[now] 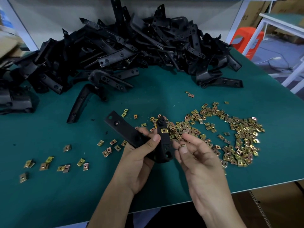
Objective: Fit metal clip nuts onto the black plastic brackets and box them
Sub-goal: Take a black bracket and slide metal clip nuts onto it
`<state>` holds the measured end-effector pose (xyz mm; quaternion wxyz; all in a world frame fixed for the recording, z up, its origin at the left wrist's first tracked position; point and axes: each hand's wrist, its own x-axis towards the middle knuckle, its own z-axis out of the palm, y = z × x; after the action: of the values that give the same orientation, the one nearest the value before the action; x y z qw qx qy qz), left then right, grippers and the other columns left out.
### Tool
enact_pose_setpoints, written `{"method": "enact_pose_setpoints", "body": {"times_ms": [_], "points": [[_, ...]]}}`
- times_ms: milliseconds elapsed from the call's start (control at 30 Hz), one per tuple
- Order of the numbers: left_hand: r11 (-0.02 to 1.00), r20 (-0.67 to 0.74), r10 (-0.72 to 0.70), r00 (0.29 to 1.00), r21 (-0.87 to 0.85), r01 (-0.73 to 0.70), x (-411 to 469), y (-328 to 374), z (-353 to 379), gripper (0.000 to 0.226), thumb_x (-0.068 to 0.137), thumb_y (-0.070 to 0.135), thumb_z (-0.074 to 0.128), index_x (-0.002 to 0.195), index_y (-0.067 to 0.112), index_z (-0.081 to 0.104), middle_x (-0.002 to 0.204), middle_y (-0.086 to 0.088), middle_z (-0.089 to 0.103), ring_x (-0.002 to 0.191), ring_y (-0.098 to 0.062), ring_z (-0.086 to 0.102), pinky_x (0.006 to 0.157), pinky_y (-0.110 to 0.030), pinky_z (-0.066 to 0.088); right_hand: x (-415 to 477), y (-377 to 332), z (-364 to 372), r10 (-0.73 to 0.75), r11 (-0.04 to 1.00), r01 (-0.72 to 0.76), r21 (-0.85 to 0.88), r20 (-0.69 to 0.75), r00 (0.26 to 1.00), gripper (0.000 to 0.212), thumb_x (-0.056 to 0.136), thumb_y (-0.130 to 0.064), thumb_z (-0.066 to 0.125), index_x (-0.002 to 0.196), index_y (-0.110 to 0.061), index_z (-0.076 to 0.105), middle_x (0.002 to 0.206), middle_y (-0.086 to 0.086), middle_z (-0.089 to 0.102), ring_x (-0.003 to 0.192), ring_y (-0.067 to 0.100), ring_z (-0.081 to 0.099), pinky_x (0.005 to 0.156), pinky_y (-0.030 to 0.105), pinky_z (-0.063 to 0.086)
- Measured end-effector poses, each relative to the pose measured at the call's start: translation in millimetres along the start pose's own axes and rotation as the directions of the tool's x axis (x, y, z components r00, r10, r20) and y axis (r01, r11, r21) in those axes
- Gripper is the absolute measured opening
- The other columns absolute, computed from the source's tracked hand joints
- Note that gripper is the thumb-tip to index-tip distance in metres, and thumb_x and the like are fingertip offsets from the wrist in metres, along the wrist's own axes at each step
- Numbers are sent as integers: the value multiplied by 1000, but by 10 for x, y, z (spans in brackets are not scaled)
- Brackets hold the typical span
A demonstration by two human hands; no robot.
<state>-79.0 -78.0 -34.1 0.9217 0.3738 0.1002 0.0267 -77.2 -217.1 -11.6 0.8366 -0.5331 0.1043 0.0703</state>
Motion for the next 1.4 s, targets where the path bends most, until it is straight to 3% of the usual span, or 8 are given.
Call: {"method": "enact_pose_setpoints", "body": {"times_ms": [100, 233, 500, 733, 1067, 1400], "points": [[1000, 55, 12, 998, -18, -11, -7, -5, -7, 31, 66, 9, 83, 87, 24, 66, 97, -3, 70, 103, -23, 68, 79, -34, 58, -14, -54, -53, -16, 997, 15, -78, -1, 1000, 24, 77, -9, 72, 99, -20, 77, 96, 9, 76, 95, 18, 74, 74, 20, 57], [1000, 137, -4, 991, 12, 2, -22, -30, -6, 38, 65, 1, 83, 91, 25, 69, 110, -3, 73, 107, -23, 71, 81, -34, 58, -48, -105, -33, -16, 997, 19, -72, 35, 999, 30, 68, -19, 77, 98, -20, 80, 91, 10, 77, 86, 16, 72, 79, 23, 58], [1000, 173, 16, 985, -8, -15, -16, -28, -15, 38, 68, -2, 80, 92, 26, 68, 108, 1, 73, 110, -21, 69, 93, -40, 58, -106, -168, -10, 47, 999, -47, -8, -1, 999, 29, 70, -18, 74, 98, -19, 81, 97, 12, 78, 84, 14, 74, 69, 18, 57], [999, 207, 38, 978, -24, -34, -29, -43, 1, 37, 72, -8, 71, 91, 24, 69, 110, 0, 71, 108, -20, 69, 88, -35, 58, -126, -175, 14, 63, 998, -61, 35, -64, 996, 34, 56, -25, 81, 89, -15, 81, 93, 11, 78, 76, 11, 71, 66, 17, 56], [999, 228, 43, 973, -39, -35, -35, -45, -10, 39, 78, -13, 64, 93, 24, 69, 111, 0, 70, 106, -19, 69, 87, -31, 57, -165, -124, 61, 108, 993, -103, 49, -102, 989, 28, 64, -21, 76, 91, -15, 81, 97, 13, 77, 76, 10, 70, 65, 17, 57], [997, 261, 67, 963, -49, -56, -45, -41, -6, 35, 75, -6, 72, 94, 24, 69, 111, 0, 69, 109, -20, 68, 92, -31, 55, -195, -84, 105, 103, 990, -87, 111, -149, 983, 29, 64, -23, 75, 91, -15, 81, 84, 12, 74, 66, 10, 66, 56, 17, 54]]}}
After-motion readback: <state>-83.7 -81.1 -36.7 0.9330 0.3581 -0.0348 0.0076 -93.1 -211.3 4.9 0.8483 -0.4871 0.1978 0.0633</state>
